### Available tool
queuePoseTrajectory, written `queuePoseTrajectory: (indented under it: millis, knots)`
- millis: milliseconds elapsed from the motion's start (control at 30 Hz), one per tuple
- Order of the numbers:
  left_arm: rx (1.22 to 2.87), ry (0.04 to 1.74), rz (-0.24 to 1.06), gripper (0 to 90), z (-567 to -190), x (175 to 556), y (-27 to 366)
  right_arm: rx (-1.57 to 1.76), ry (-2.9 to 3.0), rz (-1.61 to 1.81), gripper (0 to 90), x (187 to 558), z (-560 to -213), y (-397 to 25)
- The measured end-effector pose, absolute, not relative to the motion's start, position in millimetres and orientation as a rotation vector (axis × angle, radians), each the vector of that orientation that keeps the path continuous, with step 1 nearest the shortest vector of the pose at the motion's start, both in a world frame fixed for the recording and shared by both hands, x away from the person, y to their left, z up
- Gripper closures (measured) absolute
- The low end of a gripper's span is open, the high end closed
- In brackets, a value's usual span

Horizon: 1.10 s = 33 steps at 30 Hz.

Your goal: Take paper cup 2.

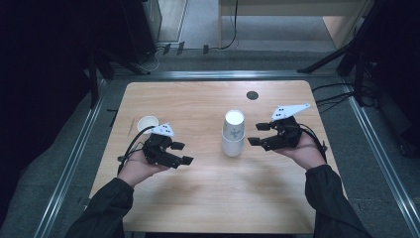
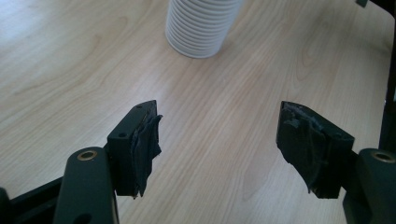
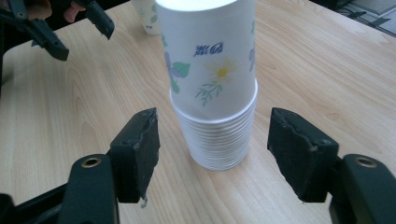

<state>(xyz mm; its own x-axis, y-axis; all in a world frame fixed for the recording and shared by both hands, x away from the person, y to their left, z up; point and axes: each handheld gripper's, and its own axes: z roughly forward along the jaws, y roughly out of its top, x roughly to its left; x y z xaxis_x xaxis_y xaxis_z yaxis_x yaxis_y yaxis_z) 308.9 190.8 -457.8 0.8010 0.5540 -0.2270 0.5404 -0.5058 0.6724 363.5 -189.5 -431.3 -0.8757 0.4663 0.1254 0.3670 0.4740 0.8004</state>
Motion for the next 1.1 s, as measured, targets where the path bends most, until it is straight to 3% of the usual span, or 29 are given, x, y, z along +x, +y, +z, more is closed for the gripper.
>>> queuePoseTrajectory:
  millis: [467,1100]
  knots:
    - [2.253,0.75,0.014,29.7,-464,310,185,0.539,2.793,1.177,27.7,396,-401,-157]
    - [2.269,0.707,0.0,29.5,-465,308,182,0.437,2.944,0.966,24.3,417,-389,-113]
